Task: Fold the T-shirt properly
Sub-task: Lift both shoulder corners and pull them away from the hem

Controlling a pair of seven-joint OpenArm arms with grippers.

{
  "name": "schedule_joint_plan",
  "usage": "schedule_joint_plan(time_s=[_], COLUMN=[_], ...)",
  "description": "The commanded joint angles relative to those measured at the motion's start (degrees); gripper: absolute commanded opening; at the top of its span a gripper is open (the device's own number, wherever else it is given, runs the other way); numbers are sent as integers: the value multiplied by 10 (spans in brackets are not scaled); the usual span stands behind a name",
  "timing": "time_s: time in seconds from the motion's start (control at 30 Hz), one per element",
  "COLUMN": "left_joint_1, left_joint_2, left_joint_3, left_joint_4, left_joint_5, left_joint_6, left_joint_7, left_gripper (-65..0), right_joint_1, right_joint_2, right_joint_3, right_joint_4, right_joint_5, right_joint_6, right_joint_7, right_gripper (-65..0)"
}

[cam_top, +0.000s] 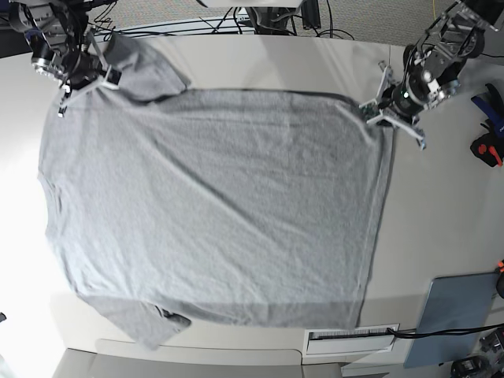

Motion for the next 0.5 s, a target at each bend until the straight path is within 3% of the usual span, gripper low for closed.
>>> schedule_joint_plan(time_s=[0.0,0.2,0.47], left_joint_1=[18,82,146], left_joint_2=[-22,-57,-60], left_joint_3=[2,2,2], left_joint_4=[8,59,106], left_joint_5=[-14,-65,-68], left_joint_6=[-17,-1,22], left_joint_7=[28,71,122], left_gripper=[-650,-650,-650], right_joint_1=[-14,-86,-134], right_joint_2=[11,11,11], right_joint_3=[13,64,90], right_joint_4=[14,52,76], right_joint_5=[5,5,5], right_joint_6=[5,5,5], right_joint_7=[-9,-11,-15], right_gripper=[-650,-650,-650])
